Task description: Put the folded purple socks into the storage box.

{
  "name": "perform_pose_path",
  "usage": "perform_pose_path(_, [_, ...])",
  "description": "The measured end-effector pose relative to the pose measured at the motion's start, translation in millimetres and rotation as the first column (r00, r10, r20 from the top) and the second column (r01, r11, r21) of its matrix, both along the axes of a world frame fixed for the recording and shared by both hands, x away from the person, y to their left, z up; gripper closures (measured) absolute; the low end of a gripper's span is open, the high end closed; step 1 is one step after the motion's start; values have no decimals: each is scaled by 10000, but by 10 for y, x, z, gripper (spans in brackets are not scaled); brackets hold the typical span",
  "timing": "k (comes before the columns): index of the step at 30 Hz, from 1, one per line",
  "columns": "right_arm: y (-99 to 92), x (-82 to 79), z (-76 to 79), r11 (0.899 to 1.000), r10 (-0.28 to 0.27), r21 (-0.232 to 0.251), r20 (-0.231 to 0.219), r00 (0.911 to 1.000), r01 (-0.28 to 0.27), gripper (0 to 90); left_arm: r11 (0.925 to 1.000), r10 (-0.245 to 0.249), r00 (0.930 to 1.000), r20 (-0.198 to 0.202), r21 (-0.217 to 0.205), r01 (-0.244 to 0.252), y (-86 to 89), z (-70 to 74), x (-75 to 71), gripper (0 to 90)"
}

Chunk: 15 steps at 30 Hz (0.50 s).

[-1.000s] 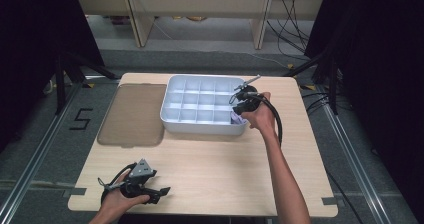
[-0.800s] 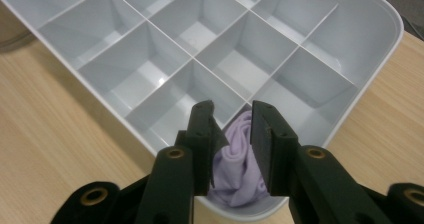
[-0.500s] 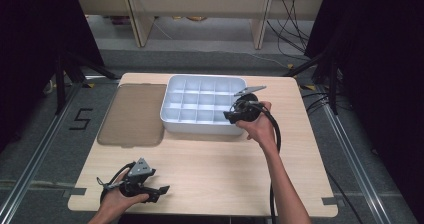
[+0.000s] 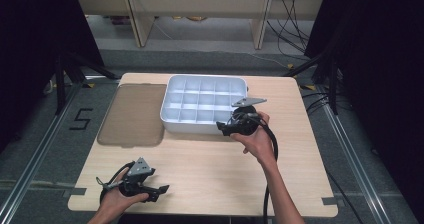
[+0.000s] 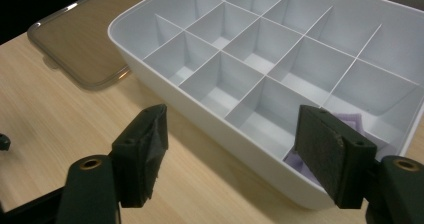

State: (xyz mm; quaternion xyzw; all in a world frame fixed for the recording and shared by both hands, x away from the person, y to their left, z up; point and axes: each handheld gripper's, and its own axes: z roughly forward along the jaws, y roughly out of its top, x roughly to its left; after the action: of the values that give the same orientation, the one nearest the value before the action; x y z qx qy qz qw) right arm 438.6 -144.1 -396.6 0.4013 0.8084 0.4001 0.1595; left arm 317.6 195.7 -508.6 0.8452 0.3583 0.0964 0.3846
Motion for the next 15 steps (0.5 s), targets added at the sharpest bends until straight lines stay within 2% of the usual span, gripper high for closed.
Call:
perform_pose_path(4, [7,-66,-28,9997,26,260,-57,10000,-24,288,10000,-32,10000,8,45,32,0,0,-2,188])
perform_pose_path(10, [18,-125,-49,9996,244,117,99,9997,-245,276,10000,-16,10000,30,33,16,0,1,-2,188])
perform_pose_path(11, [28,-140,-46,9996,190,207,-11,9998,-190,271,10000,-14,10000,34,23,14,-1,2,-3,188])
perform_pose_path(13, [26,-151,-60,9996,269,120,134,9995,-270,266,10000,-40,10000,33,50,40,-1,4,-6,188])
perform_pose_path(14, [42,-156,-79,9990,300,328,148,9994,-305,259,10000,-58,10000,27,53,57,-1,5,-7,188])
perform_pose_path(15, [42,-172,-72,9995,246,198,47,9997,-247,250,10000,-75,10000,35,52,74,0,5,-4,188])
